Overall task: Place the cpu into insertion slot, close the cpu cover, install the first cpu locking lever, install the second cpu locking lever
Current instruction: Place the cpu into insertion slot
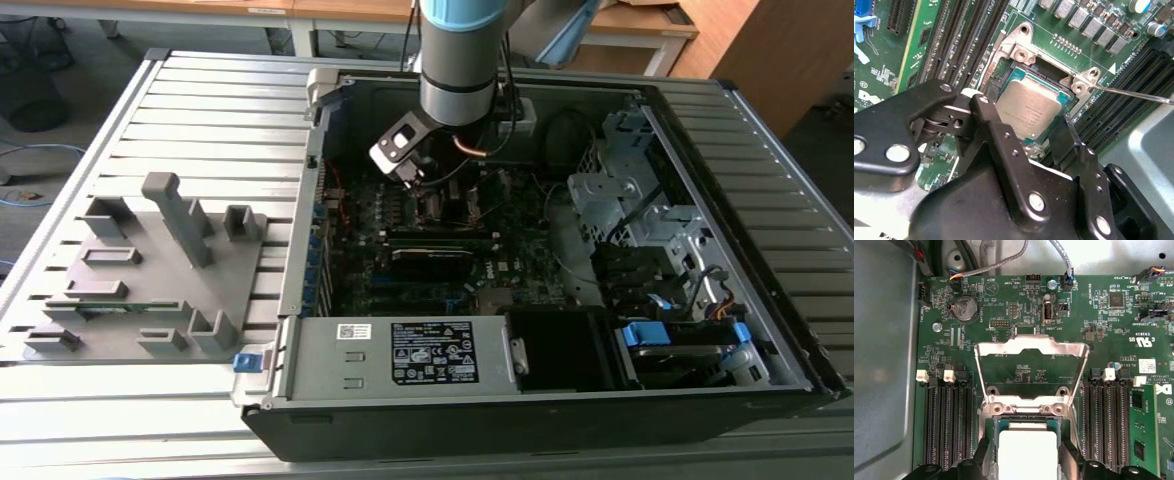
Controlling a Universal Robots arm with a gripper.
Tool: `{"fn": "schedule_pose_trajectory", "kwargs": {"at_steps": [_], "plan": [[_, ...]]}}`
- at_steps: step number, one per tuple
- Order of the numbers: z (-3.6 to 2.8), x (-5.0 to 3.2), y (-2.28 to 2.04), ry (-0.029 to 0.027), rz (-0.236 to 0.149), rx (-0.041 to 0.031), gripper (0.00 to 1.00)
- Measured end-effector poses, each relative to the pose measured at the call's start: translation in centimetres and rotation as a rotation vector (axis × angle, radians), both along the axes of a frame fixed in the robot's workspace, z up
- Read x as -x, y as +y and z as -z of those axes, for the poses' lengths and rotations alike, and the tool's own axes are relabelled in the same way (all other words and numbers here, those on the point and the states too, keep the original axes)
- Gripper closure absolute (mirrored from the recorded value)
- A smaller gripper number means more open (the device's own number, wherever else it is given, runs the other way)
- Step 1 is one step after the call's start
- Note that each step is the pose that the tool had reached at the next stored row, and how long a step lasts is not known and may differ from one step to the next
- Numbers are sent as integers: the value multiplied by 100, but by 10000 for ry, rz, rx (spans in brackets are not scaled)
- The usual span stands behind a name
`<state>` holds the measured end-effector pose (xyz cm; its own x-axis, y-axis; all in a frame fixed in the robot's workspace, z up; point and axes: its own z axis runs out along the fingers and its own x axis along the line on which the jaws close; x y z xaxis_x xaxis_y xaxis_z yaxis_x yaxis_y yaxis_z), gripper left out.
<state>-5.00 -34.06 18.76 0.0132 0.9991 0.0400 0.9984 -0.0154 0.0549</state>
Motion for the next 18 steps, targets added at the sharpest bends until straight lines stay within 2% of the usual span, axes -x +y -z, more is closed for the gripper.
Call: {"fn": "schedule_pose_trajectory", "kwargs": {"at_steps": [3, 11, 18], "plan": [[-38, 1, -1, 2, 0, 3, 34], [-273, 0, -1, 2, -1, 4, 34], [-279, 0, -1, 1, -1, 2, 34]]}}
